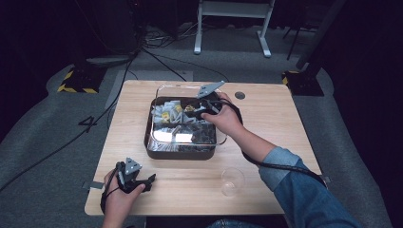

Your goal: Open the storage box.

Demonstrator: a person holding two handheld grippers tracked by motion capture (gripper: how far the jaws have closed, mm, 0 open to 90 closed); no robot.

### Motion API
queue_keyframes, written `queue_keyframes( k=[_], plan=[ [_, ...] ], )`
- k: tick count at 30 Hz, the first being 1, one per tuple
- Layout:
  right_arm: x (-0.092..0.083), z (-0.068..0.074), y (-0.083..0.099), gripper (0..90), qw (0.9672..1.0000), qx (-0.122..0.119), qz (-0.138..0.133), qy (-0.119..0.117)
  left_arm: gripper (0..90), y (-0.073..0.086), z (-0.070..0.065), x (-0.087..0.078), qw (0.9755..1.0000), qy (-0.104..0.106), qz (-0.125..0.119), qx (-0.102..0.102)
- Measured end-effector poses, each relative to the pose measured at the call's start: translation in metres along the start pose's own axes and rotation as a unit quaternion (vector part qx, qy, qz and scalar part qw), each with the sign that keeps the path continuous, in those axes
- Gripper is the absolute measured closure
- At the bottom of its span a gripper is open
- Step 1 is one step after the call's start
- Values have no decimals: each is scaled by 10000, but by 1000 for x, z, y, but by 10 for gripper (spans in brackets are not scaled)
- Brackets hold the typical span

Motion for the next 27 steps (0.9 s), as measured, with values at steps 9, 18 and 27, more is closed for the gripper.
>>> queue_keyframes(
  k=[9, 18, 27],
  plan=[
    [-36, -14, 5, 587, 9999, -15, -69, 105, 163, -2, 2, 2, 10000, 46, 52, 35],
    [-68, -26, 24, 587, 9997, 91, -48, 240, 150, -2, 2, 3, 10000, 60, 37, 25],
    [-108, -40, 47, 586, 9990, 239, -38, 385, 148, -2, 2, 3, 10000, 67, 49, 36]
  ],
)
Point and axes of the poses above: each handheld gripper's, and its own axes: x roughly forward along the jaws, y roughly out of its underside, z roughly to its left, the point moved 3 cm from there along x, roughly forward along the jaws, and after that the axes turned 12 degrees about y, right-handed, at the moved point
